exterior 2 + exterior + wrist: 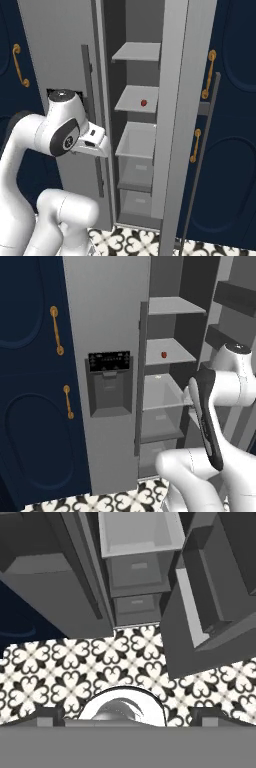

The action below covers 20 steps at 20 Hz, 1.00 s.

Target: Take the strawberry from the fridge and place it on top of the pancake, located on the dining counter.

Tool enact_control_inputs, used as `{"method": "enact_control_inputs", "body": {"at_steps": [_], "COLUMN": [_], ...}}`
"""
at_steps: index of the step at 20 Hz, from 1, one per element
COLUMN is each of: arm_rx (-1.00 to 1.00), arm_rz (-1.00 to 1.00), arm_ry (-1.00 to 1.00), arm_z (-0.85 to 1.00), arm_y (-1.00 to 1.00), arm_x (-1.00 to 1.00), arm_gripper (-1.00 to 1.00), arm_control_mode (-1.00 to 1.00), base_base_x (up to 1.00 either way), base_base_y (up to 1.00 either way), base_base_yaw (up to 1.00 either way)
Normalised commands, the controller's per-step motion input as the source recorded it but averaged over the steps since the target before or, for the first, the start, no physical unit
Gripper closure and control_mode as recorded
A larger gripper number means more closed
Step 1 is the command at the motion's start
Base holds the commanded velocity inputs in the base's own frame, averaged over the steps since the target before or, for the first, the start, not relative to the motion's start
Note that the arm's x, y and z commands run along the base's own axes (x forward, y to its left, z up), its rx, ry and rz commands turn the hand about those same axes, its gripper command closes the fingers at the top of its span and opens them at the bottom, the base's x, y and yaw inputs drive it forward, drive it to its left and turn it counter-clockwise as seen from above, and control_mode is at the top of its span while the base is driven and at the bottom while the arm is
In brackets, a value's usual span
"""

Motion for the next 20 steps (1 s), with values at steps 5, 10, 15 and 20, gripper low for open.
{"method": "enact_control_inputs", "body": {"at_steps": [5,10,15,20], "arm_rx": [-0.06,0.0,0.0,0.0], "arm_rz": [-0.01,0.0,-0.03,-0.15], "arm_ry": [0.07,-0.01,-0.03,-0.06], "arm_z": [-0.2,-0.01,0.0,-0.03], "arm_y": [0.06,0.0,0.01,0.01], "arm_x": [0.0,0.0,0.0,0.01], "arm_gripper": [-1.0,-1.0,-1.0,-1.0], "arm_control_mode": [-1.0,-1.0,-1.0,1.0], "base_base_x": [0.0,0.0,0.0,0.07], "base_base_y": [0.0,0.0,0.0,0.04], "base_base_yaw": [0.0,0.0,0.0,-0.14]}}
